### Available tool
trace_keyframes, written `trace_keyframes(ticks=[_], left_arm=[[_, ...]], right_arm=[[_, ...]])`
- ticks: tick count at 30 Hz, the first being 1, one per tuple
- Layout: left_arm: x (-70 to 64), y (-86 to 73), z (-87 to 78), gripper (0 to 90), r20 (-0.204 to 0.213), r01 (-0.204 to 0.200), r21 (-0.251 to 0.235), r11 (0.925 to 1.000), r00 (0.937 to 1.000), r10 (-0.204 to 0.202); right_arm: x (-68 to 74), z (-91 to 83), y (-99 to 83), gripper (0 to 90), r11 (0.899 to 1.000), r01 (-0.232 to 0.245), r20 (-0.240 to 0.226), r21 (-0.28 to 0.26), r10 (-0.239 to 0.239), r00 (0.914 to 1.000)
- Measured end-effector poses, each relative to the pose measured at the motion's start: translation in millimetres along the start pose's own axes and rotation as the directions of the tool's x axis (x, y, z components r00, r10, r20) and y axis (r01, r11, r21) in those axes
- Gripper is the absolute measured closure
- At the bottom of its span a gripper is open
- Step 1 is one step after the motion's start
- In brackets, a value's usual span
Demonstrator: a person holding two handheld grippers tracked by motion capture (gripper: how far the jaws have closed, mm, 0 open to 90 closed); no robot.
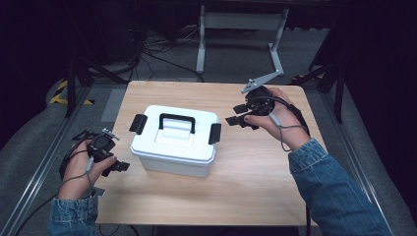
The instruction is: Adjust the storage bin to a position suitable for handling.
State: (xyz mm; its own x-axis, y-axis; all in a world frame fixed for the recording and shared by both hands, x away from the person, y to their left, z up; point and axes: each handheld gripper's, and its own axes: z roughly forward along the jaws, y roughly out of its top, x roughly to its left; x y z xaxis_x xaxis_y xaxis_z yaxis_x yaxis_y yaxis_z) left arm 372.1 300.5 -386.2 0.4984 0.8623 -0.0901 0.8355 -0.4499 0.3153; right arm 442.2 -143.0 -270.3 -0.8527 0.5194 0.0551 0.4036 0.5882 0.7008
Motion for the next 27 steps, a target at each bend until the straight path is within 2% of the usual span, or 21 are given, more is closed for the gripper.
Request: trace_keyframes(ticks=[11, 22, 27], left_arm=[[1.5, 3.4, -0.5, 24.4, 0.002, 0.005, -0.002, 1.0, 1.0, -0.005], [3.4, 5.5, 1.1, 24.2, 0.013, 0.01, -0.008, 0.9999, 0.9999, -0.01], [4.2, 7.8, 1.7, 24.2, 0.016, 0.003, -0.007, 1.0, 0.9999, -0.003]], right_arm=[[8.8, 19.9, 30.0, 44.6, 0.999, 0.049, -0.026, 0.009, -0.049, 0.9985], [20.7, 65.7, 51.1, 43.1, 0.995, 0.098, -0.096, 0.036, -0.094, 0.9909], [29.8, 90.5, 59.8, 44.0, 0.99, 0.12, -0.125, 0.071, -0.11, 0.9861]])
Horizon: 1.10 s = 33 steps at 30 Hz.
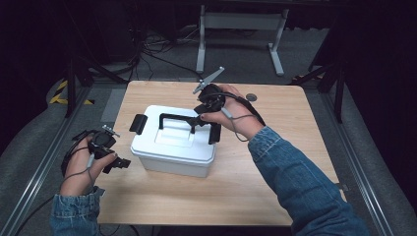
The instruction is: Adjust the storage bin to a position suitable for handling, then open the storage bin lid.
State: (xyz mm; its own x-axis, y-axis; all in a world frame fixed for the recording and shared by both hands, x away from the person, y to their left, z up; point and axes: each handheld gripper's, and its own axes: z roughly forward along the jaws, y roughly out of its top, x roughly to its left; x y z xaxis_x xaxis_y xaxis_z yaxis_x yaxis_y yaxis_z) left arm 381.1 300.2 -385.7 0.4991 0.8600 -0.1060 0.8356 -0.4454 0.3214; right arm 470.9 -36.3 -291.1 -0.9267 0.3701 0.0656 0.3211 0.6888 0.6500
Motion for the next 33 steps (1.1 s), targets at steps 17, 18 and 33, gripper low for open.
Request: trace_keyframes(ticks=[17, 18, 33], left_arm=[[-0.3, 5.0, 1.1, 24.1, 0.007, -0.013, -0.01, 0.9999, 0.9999, 0.013], [-0.4, 4.9, 1.1, 24.1, 0.006, -0.01, -0.01, 0.9999, 0.9999, 0.011], [0.7, -1.8, -1.4, 24.1, 0.002, 0.001, -0.013, 0.9999, 1.0, -0.001]], right_arm=[[6.1, 34.2, 11.1, 60.6, 0.997, 0.041, -0.005, 0.062, -0.041, 0.9991], [6.8, 34.4, 11.3, 63.5, 0.997, 0.046, -0.003, 0.064, -0.045, 0.999], [14.4, 31.1, 15.0, 83.4, 0.982, 0.168, -0.067, 0.092, -0.162, 0.9845]])
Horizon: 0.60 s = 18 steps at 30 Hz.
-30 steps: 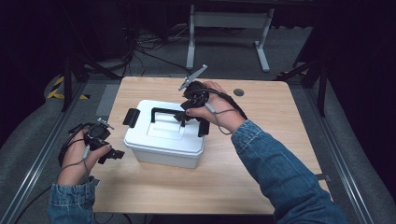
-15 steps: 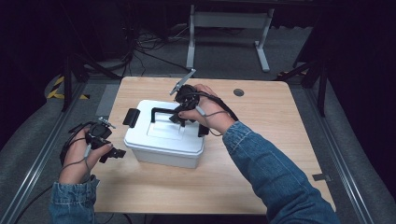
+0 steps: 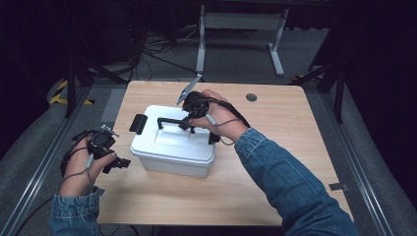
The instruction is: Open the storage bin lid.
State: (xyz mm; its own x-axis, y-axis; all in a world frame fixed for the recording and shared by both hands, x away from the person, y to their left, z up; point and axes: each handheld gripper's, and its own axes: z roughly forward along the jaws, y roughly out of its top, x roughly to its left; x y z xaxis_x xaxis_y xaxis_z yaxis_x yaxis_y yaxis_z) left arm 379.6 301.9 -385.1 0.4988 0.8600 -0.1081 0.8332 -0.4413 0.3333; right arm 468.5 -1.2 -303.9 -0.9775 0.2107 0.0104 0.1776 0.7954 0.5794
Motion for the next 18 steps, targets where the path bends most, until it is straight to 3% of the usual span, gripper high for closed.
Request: trace_keyframes(ticks=[8, 18], left_arm=[[1.1, 0.1, 0.4, 23.9, -0.001, -0.002, -0.001, 1.0, 1.0, 0.002], [1.7, 1.0, 2.1, 23.9, 0.007, 0.001, -0.001, 1.0, 1.0, -0.001]], right_arm=[[-2.3, -1.8, 0.9, 84.2, 0.999, 0.045, -0.016, -0.014, -0.045, 0.9988], [-3.8, -22.9, 8.3, 84.4, 0.997, 0.034, -0.005, -0.067, -0.034, 0.9994]])
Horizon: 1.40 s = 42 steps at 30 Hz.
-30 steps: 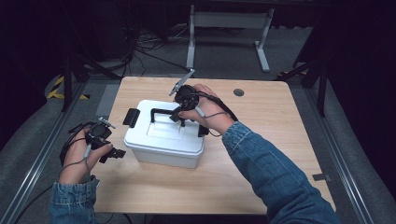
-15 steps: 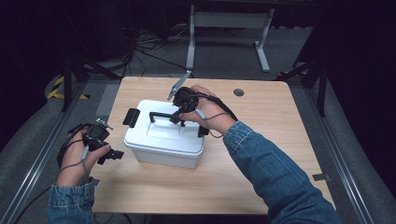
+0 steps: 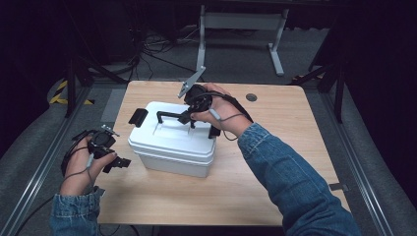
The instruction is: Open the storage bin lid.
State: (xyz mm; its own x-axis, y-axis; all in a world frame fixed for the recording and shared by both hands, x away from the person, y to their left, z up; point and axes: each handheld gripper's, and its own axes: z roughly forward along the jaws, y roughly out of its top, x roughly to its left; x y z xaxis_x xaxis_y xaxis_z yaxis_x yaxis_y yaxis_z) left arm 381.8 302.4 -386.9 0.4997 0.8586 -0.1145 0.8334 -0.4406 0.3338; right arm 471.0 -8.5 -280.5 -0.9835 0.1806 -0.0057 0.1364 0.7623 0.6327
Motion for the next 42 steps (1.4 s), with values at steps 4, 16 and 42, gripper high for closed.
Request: trace_keyframes(ticks=[4, 16, 42], left_arm=[[-0.8, 0.3, 0.5, 23.9, -0.006, -0.001, -0.002, 1.0, 1.0, 0.001], [-1.6, 0.7, 1.6, 23.9, -0.005, 0.004, 0.002, 1.0, 1.0, -0.004], [-3.8, 2.3, 4.6, 23.9, -0.004, -0.003, 0.024, 0.9997, 1.0, 0.003]], right_arm=[[-0.6, -15.2, 3.2, 84.4, 0.999, 0.001, 0.014, -0.034, 0.0, 0.9999], [-1.0, -45.4, 1.5, 84.4, 0.996, -0.005, 0.043, -0.084, 0.009, 0.999], [-6.6, -125.5, -63.8, 84.4, 0.988, -0.097, 0.146, -0.122, 0.115, 0.9826]])
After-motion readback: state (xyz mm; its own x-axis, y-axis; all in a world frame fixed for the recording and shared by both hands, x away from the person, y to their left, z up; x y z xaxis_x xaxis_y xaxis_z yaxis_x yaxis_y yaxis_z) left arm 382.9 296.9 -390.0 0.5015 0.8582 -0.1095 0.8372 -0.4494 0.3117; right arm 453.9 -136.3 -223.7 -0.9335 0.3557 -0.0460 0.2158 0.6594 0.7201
